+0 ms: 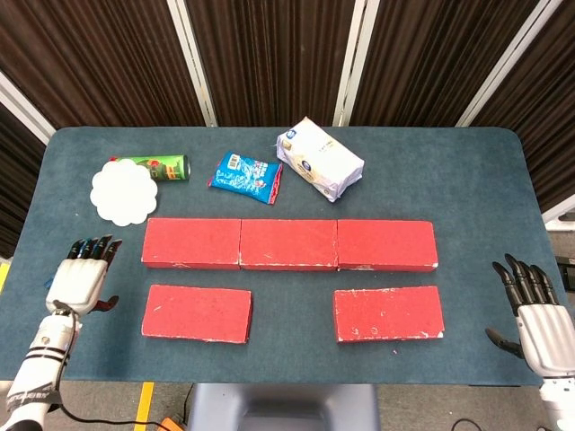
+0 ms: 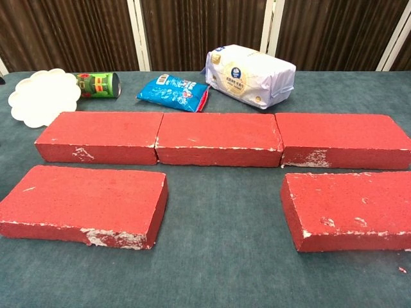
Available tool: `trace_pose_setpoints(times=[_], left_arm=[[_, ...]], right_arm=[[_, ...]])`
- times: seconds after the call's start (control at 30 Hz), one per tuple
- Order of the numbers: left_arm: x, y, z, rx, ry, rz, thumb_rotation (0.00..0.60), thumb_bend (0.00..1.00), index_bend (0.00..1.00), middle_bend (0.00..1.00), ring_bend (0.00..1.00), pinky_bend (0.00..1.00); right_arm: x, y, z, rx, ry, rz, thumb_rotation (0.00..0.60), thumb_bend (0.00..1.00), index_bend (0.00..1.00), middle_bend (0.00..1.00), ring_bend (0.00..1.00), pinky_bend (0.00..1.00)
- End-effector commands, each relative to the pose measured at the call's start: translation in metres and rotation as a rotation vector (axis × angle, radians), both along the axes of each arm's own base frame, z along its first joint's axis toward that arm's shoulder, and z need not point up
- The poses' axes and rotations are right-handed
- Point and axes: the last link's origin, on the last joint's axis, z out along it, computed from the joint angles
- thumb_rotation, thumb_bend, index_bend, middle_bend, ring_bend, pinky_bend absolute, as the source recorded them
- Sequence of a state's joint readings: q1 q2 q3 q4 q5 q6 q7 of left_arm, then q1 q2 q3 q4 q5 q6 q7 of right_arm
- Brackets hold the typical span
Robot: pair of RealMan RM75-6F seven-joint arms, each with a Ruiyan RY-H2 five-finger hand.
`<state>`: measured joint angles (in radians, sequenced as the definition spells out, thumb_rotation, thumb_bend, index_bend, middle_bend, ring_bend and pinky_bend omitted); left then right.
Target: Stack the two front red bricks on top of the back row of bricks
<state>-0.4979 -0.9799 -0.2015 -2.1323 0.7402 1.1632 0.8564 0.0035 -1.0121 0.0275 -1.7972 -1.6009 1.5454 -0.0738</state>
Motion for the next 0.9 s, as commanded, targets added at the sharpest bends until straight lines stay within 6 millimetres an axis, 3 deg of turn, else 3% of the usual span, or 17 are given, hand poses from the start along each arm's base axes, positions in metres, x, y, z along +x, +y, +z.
trace_pose_setpoints(times=[0.03,0.47,0.67,0.9], left_arm=[[0.024,0.007,-0.001,-0.03,0.028,0.004,0.6,0.01,0.0,0.0,0.0,0.07],[0.047,-0.008,-0.024,-0.132,0.053,0.009,0.6,0.0,0.0,0.0,0.0,0.07],[0.059,-0.015,-0.052,-0.19,0.077,0.055,0.6,0.0,0.0,0.0,0.0,0.07],[0.067,-0.016,-0.066,-0.193,0.12,0.06,0.6,0.0,0.0,0.0,0.0,0.05]], right_arm=[[0.0,0.0,-0.001,0.003,-0.001,0.0,0.6,0.0,0.16,0.0,0.01,0.0],[-0.001,-0.003,-0.003,0.011,0.003,-0.007,0.6,0.0,0.16,0.0,0.01,0.0],[-0.001,-0.005,-0.006,0.021,0.01,-0.012,0.6,0.0,0.16,0.0,0.01,0.0],[-0.002,-0.006,-0.005,0.016,0.005,-0.015,0.6,0.0,0.16,0.0,0.01,0.0]])
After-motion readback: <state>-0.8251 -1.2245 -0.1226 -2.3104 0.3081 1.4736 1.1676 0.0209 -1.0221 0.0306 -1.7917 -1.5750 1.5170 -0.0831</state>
